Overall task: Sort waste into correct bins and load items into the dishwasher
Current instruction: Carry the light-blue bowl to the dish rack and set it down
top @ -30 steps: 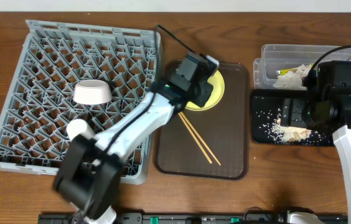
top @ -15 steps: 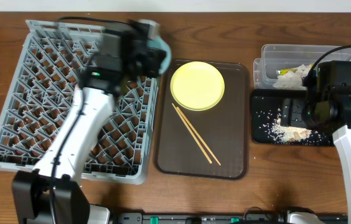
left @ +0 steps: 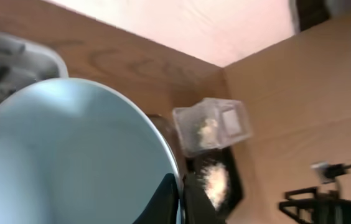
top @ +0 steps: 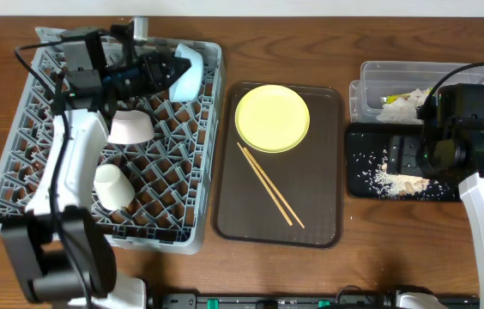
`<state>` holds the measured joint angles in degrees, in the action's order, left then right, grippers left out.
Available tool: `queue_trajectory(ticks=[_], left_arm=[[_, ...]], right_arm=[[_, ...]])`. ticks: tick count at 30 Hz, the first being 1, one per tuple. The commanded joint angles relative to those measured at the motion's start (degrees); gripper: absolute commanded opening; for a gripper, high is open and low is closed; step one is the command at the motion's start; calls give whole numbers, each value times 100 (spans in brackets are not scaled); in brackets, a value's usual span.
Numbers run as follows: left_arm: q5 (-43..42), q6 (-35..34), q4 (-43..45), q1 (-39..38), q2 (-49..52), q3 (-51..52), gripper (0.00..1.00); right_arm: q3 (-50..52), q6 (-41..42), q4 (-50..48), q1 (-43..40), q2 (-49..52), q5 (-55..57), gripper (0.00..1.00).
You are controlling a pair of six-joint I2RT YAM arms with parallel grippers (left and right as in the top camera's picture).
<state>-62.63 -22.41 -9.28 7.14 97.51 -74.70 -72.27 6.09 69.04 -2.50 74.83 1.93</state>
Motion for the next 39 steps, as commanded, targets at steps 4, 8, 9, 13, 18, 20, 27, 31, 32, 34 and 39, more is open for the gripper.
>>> queue_trajectory(ticks=[4,8,9,13,18,20,27,31,32,34,39], left_arm=[[-901,-927,125,356,651,-44,6],[-896,-970,122,553,933,-44,6],[-896,-986,122,616,1003,-44,6],[-894,-984,96,874,1154,-44,6],[-876,-942,-48,1233,1178,-44,7],[-876,-940,-173,1353,1178,-44,12],[-881,-940,-481,1517,1163,-44,48],[-876,-876,-474,1519,977,-44,55],[-876,-815,-476,1519,896,-44,58],[-857,-682,-476,1519,662,-44,64],[-647,-505,-540,1412,-92,-44,78]], right_arm=[[-35,50,2,-52,-59,-4,86],[-35,52,7,-55,-59,-2,86],[-35,50,15,-55,-59,-2,86],[-35,50,20,-52,-59,-2,86],[-35,50,20,-55,-59,-2,86],[-35,52,20,-55,-59,-4,86],[-35,52,20,-55,-59,-2,86],[-35,50,20,-55,-59,-2,86],[-35,50,20,-55,-59,-2,86],[-35,50,20,-55,-59,-2,86],[-35,50,48,-55,-59,-2,86]])
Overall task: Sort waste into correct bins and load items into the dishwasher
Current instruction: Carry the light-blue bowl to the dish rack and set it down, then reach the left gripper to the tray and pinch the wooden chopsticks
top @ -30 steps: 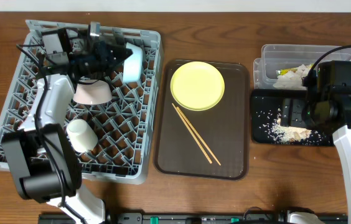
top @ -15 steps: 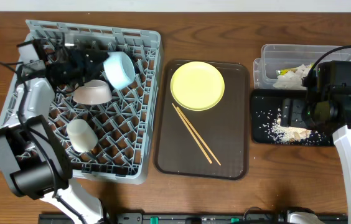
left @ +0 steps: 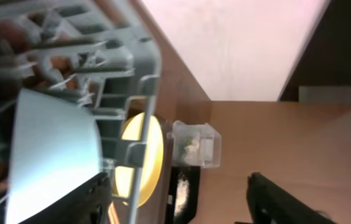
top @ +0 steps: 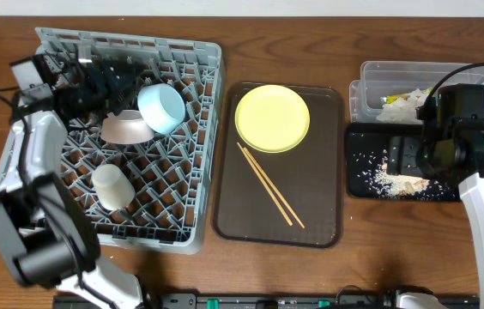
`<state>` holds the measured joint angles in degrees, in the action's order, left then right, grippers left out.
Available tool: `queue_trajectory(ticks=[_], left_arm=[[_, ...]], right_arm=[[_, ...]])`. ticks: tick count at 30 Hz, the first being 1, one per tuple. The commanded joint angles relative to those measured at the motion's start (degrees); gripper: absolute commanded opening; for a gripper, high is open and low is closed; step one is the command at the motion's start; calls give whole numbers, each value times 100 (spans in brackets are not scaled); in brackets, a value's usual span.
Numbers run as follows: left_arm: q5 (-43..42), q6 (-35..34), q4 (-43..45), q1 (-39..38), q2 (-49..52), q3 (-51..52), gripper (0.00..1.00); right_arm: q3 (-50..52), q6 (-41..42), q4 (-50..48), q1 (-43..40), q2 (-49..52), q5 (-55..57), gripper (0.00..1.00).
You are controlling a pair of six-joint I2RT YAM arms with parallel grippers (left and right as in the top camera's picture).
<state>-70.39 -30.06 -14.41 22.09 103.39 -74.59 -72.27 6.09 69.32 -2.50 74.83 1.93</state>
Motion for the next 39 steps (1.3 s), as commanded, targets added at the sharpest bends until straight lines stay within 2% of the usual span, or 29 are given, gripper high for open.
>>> queue_trajectory(ticks=[1,5,7,9,11,16,23,28,33,37,39], left_arm=[[291,358,-127,-160,-874,-55,80],[1952,901,-1158,-675,-1681,-55,84],[3429,927,-1897,-1161,-2090,-55,85],[4472,925,-2382,-1674,-2345,-55,86],[5031,920,-2732,-2218,-2505,-55,87],[5257,643,-3075,-3624,-2505,-15,89],[6345,-1235,-3047,-5191,-2006,232,93],[6363,-1655,-2592,-5840,-1307,232,94],[6360,-2415,-2334,-6304,-442,232,93],[6358,-3143,-2175,-6526,131,232,86],[6336,-3283,-1989,-6634,409,232,84]], right_arm=[[-35,50,22,-55,-59,-2,86],[-35,50,20,-55,-59,-2,87],[-35,50,20,-55,-59,-2,87],[-35,50,20,-55,-59,-2,87],[-35,50,15,-55,-59,-2,87],[-35,50,15,-55,-59,-2,87],[-35,52,20,-55,-59,-4,87],[-35,52,20,-55,-59,-4,87],[-35,52,20,-52,-59,-4,87],[-35,52,20,-55,-59,-4,87],[-35,52,20,-52,-59,-7,87]])
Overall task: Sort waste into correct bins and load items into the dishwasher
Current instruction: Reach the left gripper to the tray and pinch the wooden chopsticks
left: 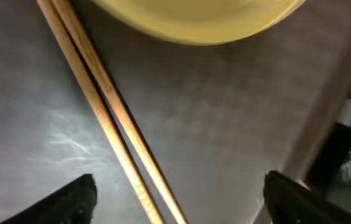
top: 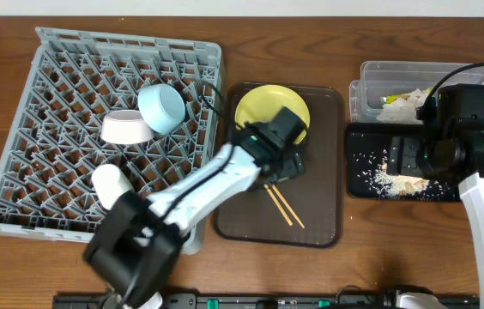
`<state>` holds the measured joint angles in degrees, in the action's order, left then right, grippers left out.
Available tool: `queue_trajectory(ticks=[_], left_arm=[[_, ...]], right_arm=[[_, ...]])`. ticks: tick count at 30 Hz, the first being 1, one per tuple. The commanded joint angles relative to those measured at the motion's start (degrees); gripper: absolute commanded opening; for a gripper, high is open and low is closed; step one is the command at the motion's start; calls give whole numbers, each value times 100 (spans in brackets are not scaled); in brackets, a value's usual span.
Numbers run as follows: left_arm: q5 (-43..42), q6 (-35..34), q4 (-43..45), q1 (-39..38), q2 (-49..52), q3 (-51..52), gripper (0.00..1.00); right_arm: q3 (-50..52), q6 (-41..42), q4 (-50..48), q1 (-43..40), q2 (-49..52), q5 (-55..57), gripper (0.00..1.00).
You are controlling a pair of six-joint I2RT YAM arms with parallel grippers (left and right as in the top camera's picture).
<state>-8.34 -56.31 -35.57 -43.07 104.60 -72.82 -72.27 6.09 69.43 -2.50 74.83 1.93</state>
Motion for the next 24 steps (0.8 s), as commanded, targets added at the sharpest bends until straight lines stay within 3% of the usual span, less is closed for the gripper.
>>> queue_trajectory(ticks=[1,24], left_arm=[[133,-658,179,-146,365,55,83],[-282,-658,597,-267,822,55,83]], right_arm=[[-35,52,7,-52,-59,-7,87],[-35,50,11,-55,-59,-48,87]])
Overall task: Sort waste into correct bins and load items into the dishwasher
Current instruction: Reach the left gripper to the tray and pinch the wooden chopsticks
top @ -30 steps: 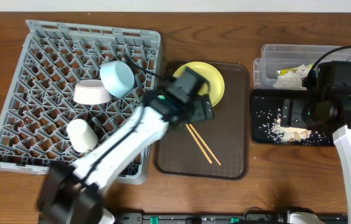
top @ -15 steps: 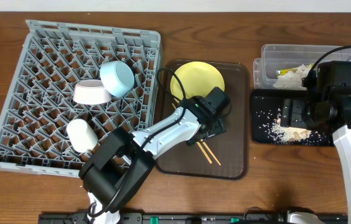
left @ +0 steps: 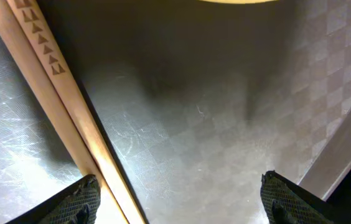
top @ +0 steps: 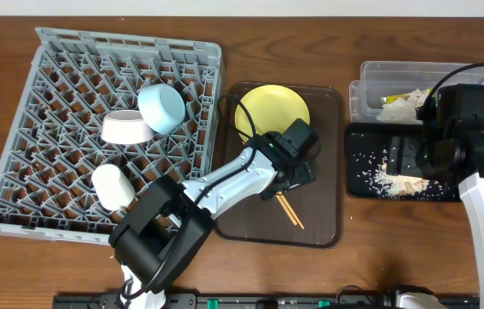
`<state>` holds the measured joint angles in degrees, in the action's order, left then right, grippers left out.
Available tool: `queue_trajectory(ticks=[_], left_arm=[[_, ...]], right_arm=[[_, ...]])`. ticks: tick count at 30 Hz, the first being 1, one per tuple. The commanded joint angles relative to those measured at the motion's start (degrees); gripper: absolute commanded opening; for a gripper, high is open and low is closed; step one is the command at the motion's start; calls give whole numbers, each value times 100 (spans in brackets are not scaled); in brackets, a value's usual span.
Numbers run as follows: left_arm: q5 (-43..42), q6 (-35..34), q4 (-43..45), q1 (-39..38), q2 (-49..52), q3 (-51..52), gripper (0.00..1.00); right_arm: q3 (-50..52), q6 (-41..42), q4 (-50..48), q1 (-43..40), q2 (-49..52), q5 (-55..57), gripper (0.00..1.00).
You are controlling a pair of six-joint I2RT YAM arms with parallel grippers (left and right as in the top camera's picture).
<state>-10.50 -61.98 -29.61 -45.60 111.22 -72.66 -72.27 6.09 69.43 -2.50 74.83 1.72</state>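
My left gripper (top: pixel 289 174) is down over the dark brown tray (top: pixel 323 215), just below the yellow plate (top: pixel 268 107). It is open (left: pixel 182 202), with its fingertips (left: pixel 79 198) close to the tray floor. The two wooden chopsticks (left: pixel 63 106) run right beside the left fingertip, inside the gap; their lower ends show in the overhead view as chopsticks (top: pixel 290 212). In the grey rack (top: pixel 70 51) lie a blue bowl (top: pixel 161 107), a pale bowl (top: pixel 126 127) and a white cup (top: pixel 111 184). My right gripper (top: pixel 405 156) hangs over the black tray; its jaws are not visible.
A clear bin (top: pixel 396 99) with crumpled paper stands at the back right. In front of it is a black tray (top: pixel 366 180) with spilled rice. My left arm stretches across the rack's front right corner onto the brown tray.
My left gripper has dropped closer to the tray floor and shifted slightly right along the chopsticks. It is still open. The right arm has not moved.
My left gripper held the blue bowl at the back of the rack. Then the bowl lay in the rack beside the pale bowl and the gripper was open. Then the gripper was above the chopsticks on the brown tray, and now it is low over them.
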Motion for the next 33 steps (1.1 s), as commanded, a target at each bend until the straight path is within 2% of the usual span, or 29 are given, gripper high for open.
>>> queue_trajectory(ticks=[1,10,17,24,28,33], left_arm=[[-66,-92,-4,-13,160,39,83],[-90,48,-79,-13,160,39,82],[308,103,-1047,50,146,39,82],[549,129,-1027,90,-164,28,82],[739,170,-1012,92,-223,28,75],[732,168,-850,74,-125,31,74]], right_arm=[[-35,50,11,-55,-59,-26,87],[-35,50,7,-52,-59,-26,87],[-35,50,7,-52,-59,-26,87],[-35,52,17,-52,-59,-26,87],[-35,52,20,-55,-59,-26,87],[-35,52,22,-55,-59,-26,87]])
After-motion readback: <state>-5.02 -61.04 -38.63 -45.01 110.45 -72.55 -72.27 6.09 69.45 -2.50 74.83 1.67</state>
